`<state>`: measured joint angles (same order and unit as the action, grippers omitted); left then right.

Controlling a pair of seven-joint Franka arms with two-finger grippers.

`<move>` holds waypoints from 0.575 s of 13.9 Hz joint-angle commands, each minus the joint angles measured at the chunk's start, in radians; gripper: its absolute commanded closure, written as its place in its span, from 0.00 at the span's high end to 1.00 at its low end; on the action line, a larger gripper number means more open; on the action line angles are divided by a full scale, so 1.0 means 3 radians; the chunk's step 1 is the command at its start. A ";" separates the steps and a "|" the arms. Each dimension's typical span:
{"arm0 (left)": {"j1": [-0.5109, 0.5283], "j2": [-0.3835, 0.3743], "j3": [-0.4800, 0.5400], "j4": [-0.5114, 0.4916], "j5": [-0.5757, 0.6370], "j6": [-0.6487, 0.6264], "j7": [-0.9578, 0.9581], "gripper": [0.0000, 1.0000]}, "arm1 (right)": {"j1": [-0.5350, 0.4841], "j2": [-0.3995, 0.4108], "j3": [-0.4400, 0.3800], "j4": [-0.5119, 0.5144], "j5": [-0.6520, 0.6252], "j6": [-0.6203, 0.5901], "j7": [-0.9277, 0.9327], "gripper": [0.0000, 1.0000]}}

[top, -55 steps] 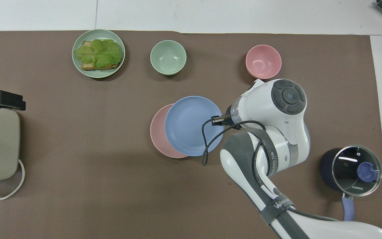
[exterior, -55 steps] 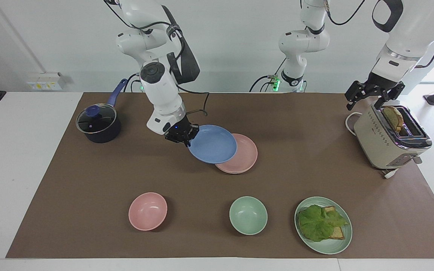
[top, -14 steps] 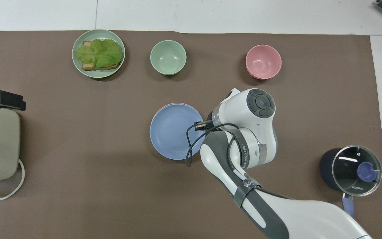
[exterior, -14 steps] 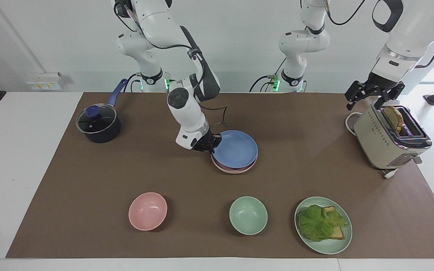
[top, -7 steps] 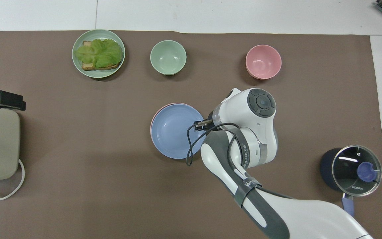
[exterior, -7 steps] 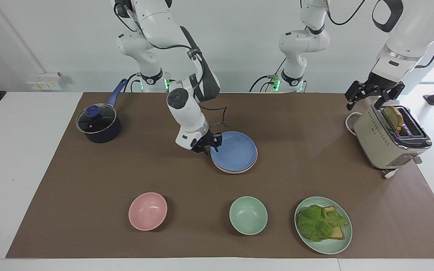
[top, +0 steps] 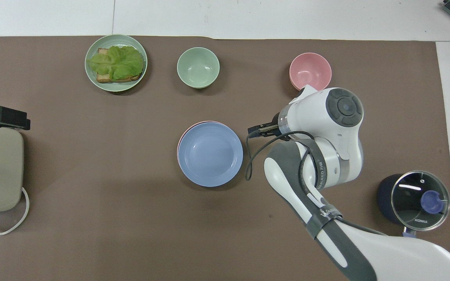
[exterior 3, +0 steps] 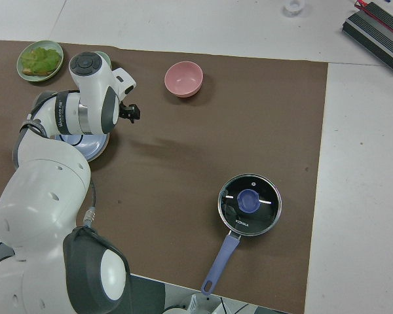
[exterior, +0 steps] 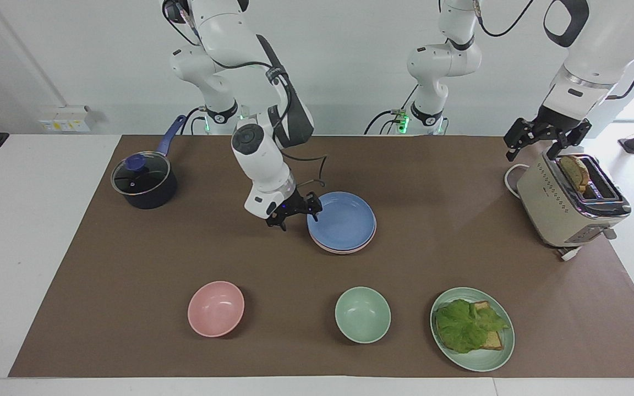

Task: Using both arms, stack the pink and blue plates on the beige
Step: 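Open the right gripper and withdraw it to its rest position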

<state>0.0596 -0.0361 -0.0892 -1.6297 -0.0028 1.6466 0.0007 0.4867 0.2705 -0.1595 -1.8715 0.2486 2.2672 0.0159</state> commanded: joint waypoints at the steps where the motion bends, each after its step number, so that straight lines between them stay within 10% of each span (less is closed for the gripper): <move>1: 0.0026 -0.0018 -0.0020 -0.0003 0.0035 -0.0048 0.0018 1.00 | -0.0271 -0.0257 0.0020 -0.0005 -0.0276 -0.0229 0.0018 1.00; 8: 0.0031 -0.0018 -0.0020 -0.0003 0.0035 -0.0043 0.0018 1.00 | -0.0599 -0.0579 -0.0082 0.0537 -0.0598 -0.1374 0.0806 1.00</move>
<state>0.0596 -0.0361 -0.0892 -1.6297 -0.0028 1.6465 0.0006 0.3406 0.1368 -0.1834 -1.7445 0.1031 1.9407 0.2026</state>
